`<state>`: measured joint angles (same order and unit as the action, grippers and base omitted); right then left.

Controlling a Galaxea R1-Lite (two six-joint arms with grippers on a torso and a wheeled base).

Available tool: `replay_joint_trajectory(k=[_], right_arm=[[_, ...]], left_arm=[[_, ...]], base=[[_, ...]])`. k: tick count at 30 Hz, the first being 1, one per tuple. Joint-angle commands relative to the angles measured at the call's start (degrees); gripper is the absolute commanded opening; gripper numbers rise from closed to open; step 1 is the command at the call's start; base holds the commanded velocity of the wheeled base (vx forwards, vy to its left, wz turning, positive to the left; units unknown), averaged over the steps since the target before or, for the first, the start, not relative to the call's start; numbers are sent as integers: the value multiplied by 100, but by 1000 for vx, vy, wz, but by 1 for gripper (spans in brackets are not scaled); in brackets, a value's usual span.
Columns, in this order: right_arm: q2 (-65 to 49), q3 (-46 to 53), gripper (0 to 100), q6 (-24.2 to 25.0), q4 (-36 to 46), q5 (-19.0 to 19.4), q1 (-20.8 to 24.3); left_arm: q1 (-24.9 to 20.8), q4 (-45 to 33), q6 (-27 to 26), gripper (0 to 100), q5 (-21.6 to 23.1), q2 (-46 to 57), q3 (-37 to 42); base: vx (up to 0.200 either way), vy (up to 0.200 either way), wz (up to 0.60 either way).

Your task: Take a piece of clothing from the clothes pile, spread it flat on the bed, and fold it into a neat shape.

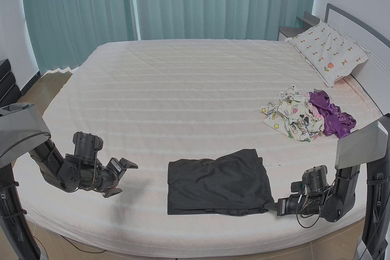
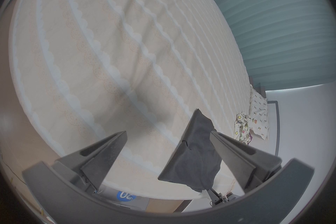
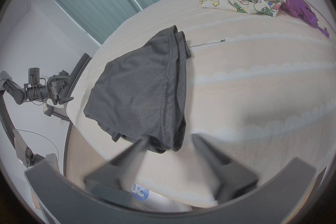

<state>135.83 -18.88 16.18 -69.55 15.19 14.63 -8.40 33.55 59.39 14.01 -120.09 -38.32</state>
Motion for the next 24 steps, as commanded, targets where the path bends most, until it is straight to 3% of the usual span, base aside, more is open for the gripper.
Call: replay_joint_trajectory(k=[1, 8, 10, 13, 17, 24], right_arm=[[-74, -80, 100, -27, -77, 2, -136], [-434, -731, 100, 369, -15, 107, -276], [-355, -986, 100, 632, -6, 142, -276], [269, -1935, 100, 1432, 3, 81, -232], [506, -2471, 100, 1924, 73, 89, -250], [866, -3165, 100, 1942, 460, 72, -118]], left_arm=[[-4, 3, 2, 100, -3, -6, -1], [-4, 3, 2, 100, -12, -14, -1], [-4, 3, 2, 100, -12, -14, -9], [-4, 38, 72, 100, -267, -41, -44], [-92, 389, 310, 100, -504, -94, 17], [-109, 609, 292, 100, -539, -155, 105]], base=[[0, 0, 0], [0, 0, 0], [0, 0, 0], [0, 0, 0], [0, 0, 0], [86, 0, 0]])
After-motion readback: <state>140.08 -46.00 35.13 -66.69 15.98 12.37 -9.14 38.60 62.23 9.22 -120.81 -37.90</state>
